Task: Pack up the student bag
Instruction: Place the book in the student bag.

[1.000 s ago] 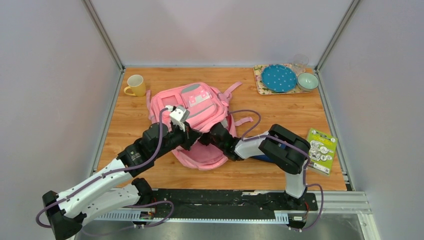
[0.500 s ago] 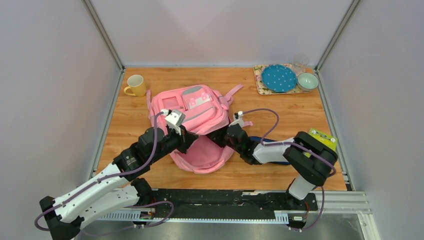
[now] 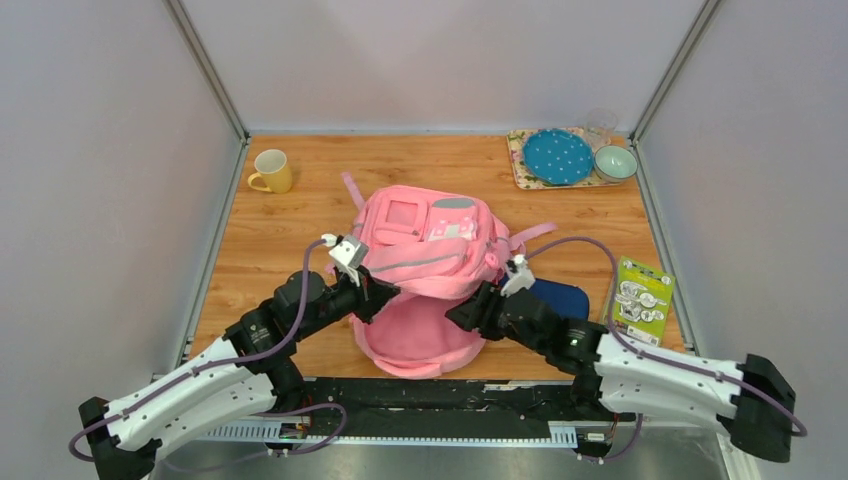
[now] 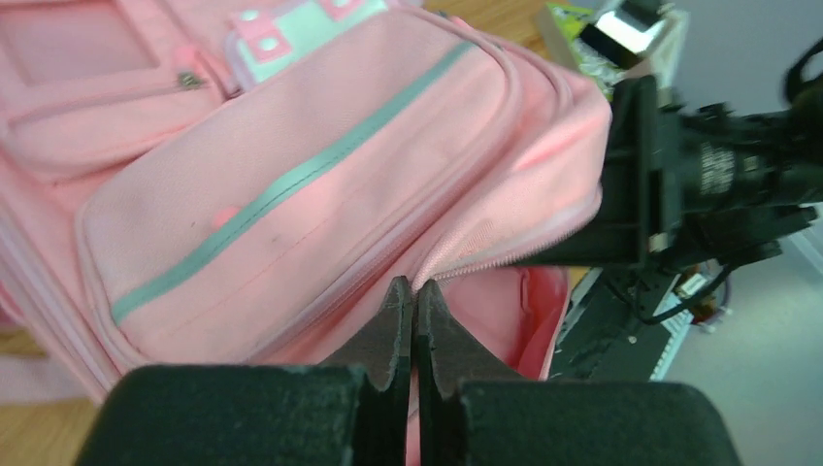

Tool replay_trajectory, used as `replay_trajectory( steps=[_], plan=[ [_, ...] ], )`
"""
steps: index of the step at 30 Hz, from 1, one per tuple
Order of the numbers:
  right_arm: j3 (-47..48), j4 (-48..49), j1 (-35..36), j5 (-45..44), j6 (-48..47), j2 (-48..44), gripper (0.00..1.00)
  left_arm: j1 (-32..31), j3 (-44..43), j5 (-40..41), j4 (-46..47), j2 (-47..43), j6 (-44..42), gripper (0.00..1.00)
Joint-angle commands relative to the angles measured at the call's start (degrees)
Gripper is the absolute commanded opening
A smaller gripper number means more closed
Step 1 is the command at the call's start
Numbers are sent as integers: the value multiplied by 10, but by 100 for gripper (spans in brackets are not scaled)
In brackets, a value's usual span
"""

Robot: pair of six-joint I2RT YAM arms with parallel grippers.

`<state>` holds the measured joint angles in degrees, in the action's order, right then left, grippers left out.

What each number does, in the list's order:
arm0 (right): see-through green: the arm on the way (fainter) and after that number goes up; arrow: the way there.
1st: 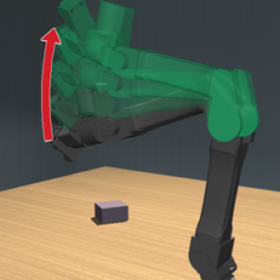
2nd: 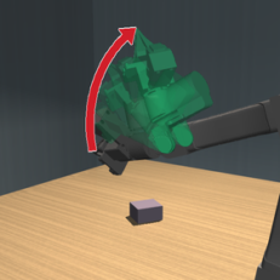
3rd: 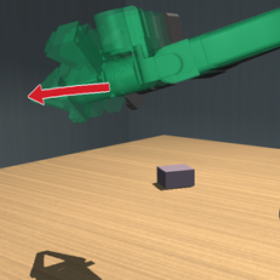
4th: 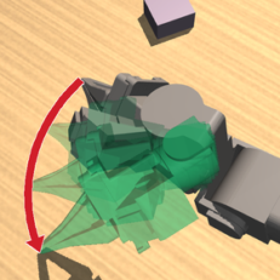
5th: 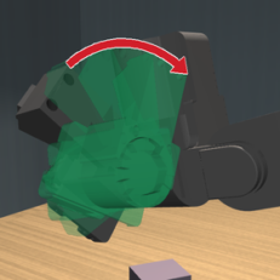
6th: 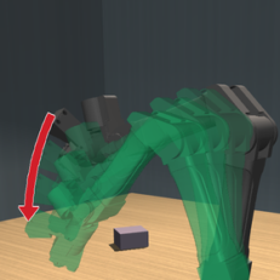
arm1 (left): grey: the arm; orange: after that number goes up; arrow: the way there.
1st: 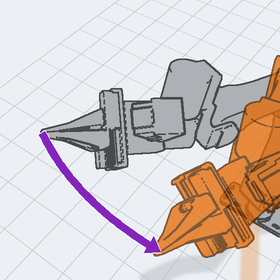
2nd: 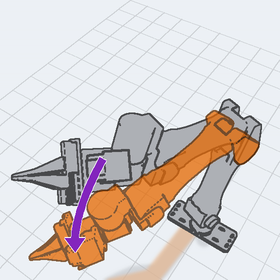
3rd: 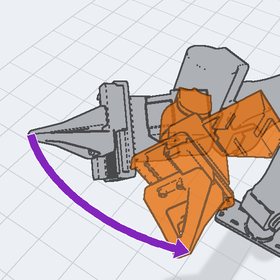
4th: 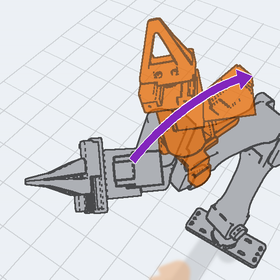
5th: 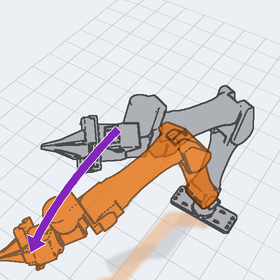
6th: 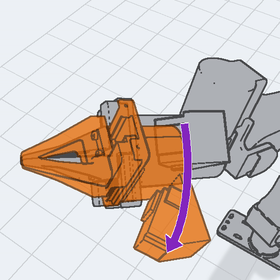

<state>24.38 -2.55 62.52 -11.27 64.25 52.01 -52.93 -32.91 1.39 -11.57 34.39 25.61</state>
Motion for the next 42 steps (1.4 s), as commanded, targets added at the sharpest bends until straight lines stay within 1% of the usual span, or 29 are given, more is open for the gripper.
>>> replay_trajectory(
  steps=[1, 3, 6, 7, 8, 11, 12, 13, 14, 16, 17, 18, 20, 21, 22, 23, 24, 26, 27, 28, 29, 30, 31, 33, 34, 35, 37, 40, 42],
  plan=[
    [-25, -220, -6, -126, 20, -149, 62, 20, 36, 91, -71, -12, 2, 0],
    [-29, -278, -6, -164, 18, -228, 67, 19, 43, 91, -78, -17, 8, 0],
    [-35, -287, -6, -193, -5, -295, 74, 19, 57, 89, -70, -20, 17, 0],
    [-35, -290, -8, -198, -6, -324, 74, 19, 58, 89, -68, -20, 21, 0],
    [-31, -296, -8, -204, -6, -333, 74, 19, 59, 88, -66, -15, 23, 0],
    [-7, -366, -9, -241, 18, -343, 76, 20, 50, 75, -67, -7, 22, 0],
    [-1, -386, -12, -250, 17, -341, 78, 19, 48, 73, -71, -6, 21, 0],
    [6, -386, -15, -245, 11, -336, 78, 19, 47, 73, -72, -6, 21, 0],
    [8, -381, -27, -235, 5, -316, 79, 19, 48, 72, -73, -10, 22, 0],
    [8, -334, -49, -166, -14, -278, 81, 19, 48, 64, -75, -13, 22, 0],
    [11, -318, -74, -143, -19, -234, 82, 19, 48, 62, -75, -14, 23, 0],
    [10, -283, -88, -95, -25, -208, 82, 19, 47, 55, -75, -14, 23, 0],
    [8, -231, -131, -51, -48, -170, 83, 20, 44, 49, -76, -15, 26, 0],
    [8, -166, -145, -9, -55, -137, 83, 20, 45, 45, -78, -15, 26, 0],
    [5, -133, -160, 11, -60, -120, 83, 19, 45, 42, -78, -16, 27, 0],
    [7, -106, -195, 30, -65, -99, 83, 19, 46, 41, -78, -19, 28, 0],
    [15, -61, -215, 76, -69, -58, 83, 19, 46, 36, -78, -20, 29, 0],
    [30, -21, -258, 124, -77, -11, 83, 19, 44, 34, -78, -22, 29, 0],
    [52, 10, -264, 147, -84, 9, 83, 19, 43, 33, -80, -22, 28, 0],
    [63, 20, -266, 154, -89, 51, 83, 19, 42, 33, -81, -24, 28, 0],
    [79, 38, -266, 161, -93, 70, 83, 19, 41, 33, -82, -25, 27, 0],
    [94, 49, -266, 183, -101, 96, 83, 19, 39, 31, -82, -24, 27, 0],
    [129, 49, -266, 193, -102, 142, 83, 19, 40, 28, -82, -26, 27, 0],
    [162, 52, -267, 226, -109, 189, 83, 20, 40, 22, -78, -27, 29, 0],
    [192, 56, -267, 235, -112, 209, 83, 19, 39, 20, -76, -26, 30, 0],
    [204, 60, -268, 241, -115, 251, 83, 19, 41, 17, -73, -25, 33, 0],
    [232, 62, -270, 257, -120, 284, 82, 19, 46, 7, -64, -20, 37, 0],
    [284, 28, -274, 231, -140, 308, 82, 20, 48, -1, -64, -6, 42, 0],
    [312, -48, -278, 186, -166, 289, 84, 20, 48, -1, -70, 0, 43, 0]
  ],
)
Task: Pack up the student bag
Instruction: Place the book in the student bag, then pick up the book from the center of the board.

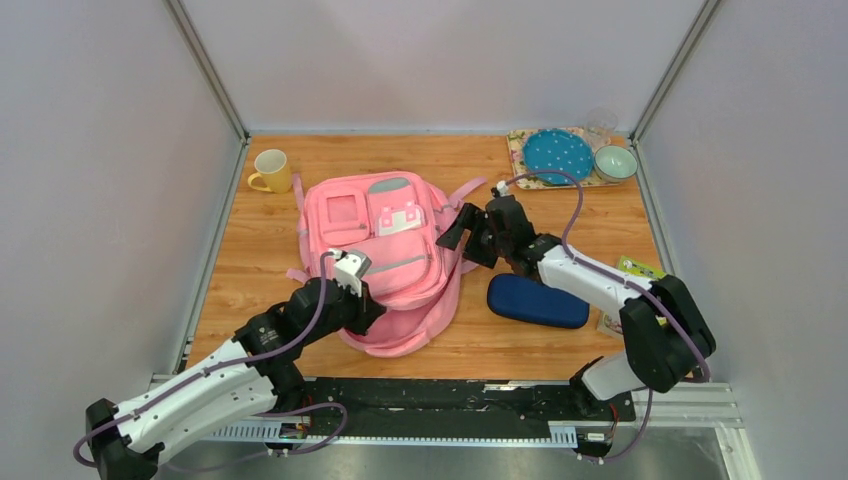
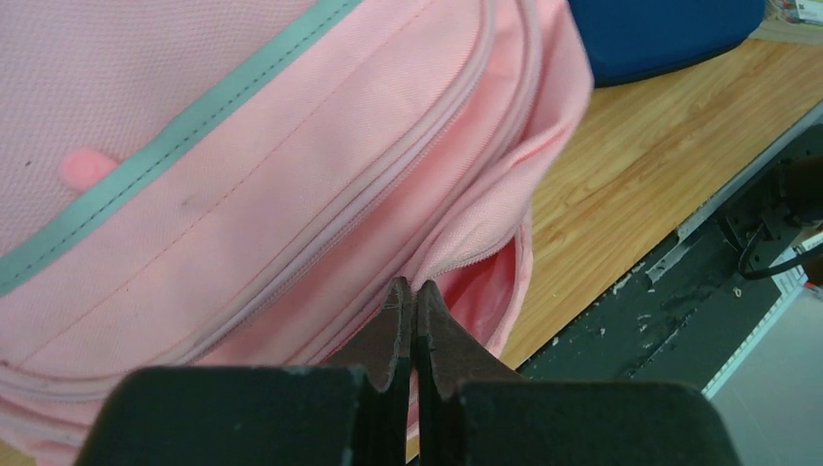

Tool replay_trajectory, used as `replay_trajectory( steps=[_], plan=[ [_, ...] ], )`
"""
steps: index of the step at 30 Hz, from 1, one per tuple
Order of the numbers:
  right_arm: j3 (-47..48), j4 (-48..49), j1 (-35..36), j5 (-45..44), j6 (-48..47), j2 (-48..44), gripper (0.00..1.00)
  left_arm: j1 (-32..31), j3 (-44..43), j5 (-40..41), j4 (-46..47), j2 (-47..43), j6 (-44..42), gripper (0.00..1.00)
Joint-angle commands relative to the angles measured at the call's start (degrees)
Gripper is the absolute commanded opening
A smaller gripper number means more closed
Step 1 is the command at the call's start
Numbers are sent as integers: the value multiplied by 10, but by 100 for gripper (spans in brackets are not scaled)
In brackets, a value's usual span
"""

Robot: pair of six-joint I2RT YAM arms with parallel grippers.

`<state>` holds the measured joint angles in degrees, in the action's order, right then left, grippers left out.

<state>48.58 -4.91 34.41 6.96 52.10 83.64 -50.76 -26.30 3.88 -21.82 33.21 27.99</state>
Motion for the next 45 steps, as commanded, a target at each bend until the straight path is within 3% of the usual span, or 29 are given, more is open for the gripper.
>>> replay_trajectory(
  steps=[1, 4, 6, 7, 8, 11, 16, 23, 34, 40, 45],
  plan=[
    [72, -42, 0, -11, -52, -39, 84, -2, -17, -23, 30, 12, 18, 0],
    [56, -101, -10, -69, -83, -110, 86, -2, -16, -6, 21, 5, 17, 0],
    [29, -141, -33, -117, -102, -151, 88, -3, -25, -2, 12, 1, 11, 23],
    [19, -152, -48, -123, -106, -200, 88, -3, -32, -3, 6, 0, 9, 44],
    [5, -172, -88, -126, -109, -224, 89, -3, -40, -4, 0, 1, 3, 56],
    [-30, -240, -195, -132, -125, -321, 90, -2, -81, -26, -4, 1, -5, 74],
    [-41, -352, -382, -208, -155, -395, 98, -3, -143, -59, 27, 15, -14, 76],
    [-47, -385, -602, -196, -198, -342, 99, -3, -176, -118, 97, 102, -25, 77],
    [-59, -338, -665, -288, -205, -224, 100, -3, -215, -194, 166, 227, -20, 79],
    [-78, -275, -732, -217, -212, -181, 100, -2, -216, -203, 179, 250, -18, 80],
    [-95, -220, -748, -178, -219, -167, 100, -2, -219, -215, 198, 273, -17, 80]
  ],
)
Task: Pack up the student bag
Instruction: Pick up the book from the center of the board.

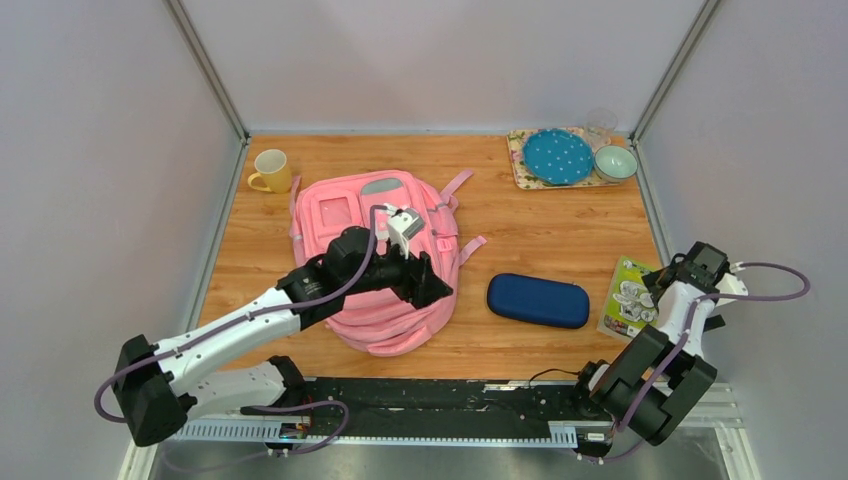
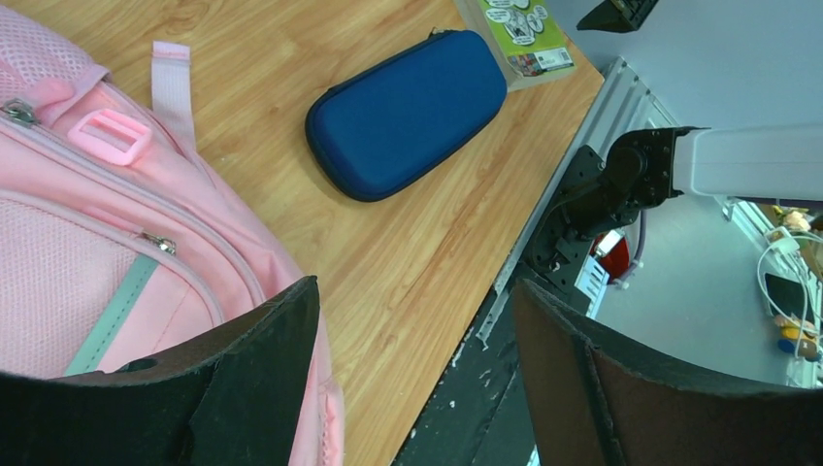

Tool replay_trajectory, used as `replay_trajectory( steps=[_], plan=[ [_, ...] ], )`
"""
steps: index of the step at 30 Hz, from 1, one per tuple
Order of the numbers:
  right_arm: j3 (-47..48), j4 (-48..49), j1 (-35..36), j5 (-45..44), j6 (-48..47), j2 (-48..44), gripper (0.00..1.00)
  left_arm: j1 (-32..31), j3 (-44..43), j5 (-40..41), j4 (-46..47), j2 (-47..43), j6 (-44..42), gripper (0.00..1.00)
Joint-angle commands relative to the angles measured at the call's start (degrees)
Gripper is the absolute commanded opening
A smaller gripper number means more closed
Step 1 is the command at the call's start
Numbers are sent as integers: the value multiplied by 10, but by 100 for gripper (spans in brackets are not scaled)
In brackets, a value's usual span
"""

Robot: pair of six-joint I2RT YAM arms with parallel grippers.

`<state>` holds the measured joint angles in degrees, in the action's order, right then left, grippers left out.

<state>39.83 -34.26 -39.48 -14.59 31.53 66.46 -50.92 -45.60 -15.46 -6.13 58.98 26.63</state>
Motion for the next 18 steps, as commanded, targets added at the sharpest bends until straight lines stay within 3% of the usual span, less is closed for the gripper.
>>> replay_trajectory(
  steps=[1, 13, 18],
  plan=[
    [-11, 79, -10, 41, -11, 9, 99, -1, -26, -24, 46, 26, -4, 80],
    [-32, 125, -11, 96, -21, 114, 99, -1, -120, -59, 76, 161, -24, 81],
    [-43, 137, -9, 181, -28, 134, 98, -1, -154, -61, 80, 208, -31, 82]
  ],
)
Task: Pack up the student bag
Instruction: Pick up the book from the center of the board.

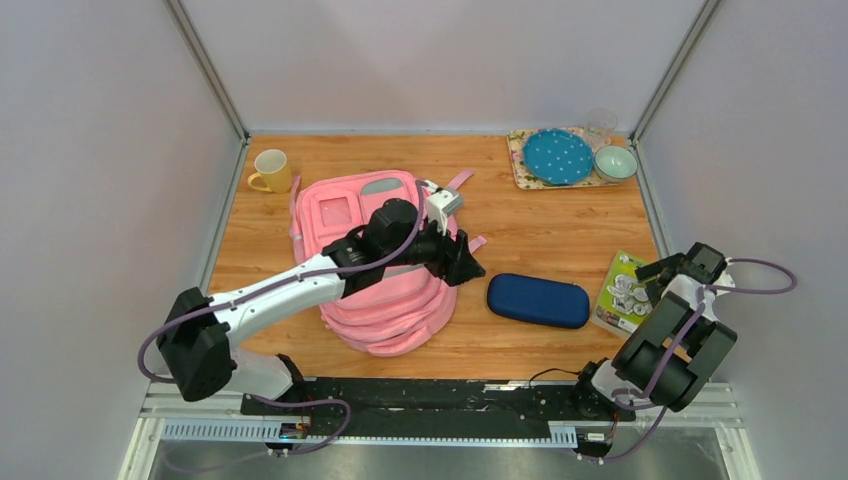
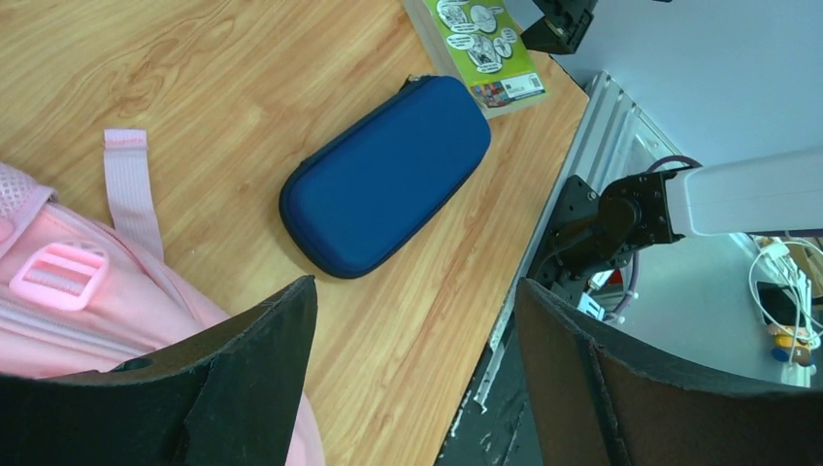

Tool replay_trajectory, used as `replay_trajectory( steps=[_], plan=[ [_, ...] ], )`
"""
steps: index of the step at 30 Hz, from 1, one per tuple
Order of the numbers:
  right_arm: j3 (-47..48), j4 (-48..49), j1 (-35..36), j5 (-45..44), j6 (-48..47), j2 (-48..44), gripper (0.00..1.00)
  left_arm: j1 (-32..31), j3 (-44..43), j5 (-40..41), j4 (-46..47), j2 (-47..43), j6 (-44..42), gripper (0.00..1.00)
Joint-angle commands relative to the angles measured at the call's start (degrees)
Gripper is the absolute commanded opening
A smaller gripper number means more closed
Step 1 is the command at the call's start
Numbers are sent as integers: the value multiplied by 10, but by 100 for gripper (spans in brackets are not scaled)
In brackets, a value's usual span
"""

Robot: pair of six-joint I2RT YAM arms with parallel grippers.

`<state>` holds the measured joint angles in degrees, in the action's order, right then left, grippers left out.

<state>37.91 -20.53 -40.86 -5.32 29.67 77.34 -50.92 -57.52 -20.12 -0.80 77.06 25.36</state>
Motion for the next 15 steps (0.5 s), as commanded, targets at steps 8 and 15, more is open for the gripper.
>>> replay_trajectory(
  steps=[8, 15],
  plan=[
    [-14, 1, 21, 179, -10, -15, 94, 0, -127, -11, 26, 149, -30, 82],
    [10, 8, 32, 257, -15, 36, 88, 11, -259, -47, 26, 313, -8, 83]
  ],
)
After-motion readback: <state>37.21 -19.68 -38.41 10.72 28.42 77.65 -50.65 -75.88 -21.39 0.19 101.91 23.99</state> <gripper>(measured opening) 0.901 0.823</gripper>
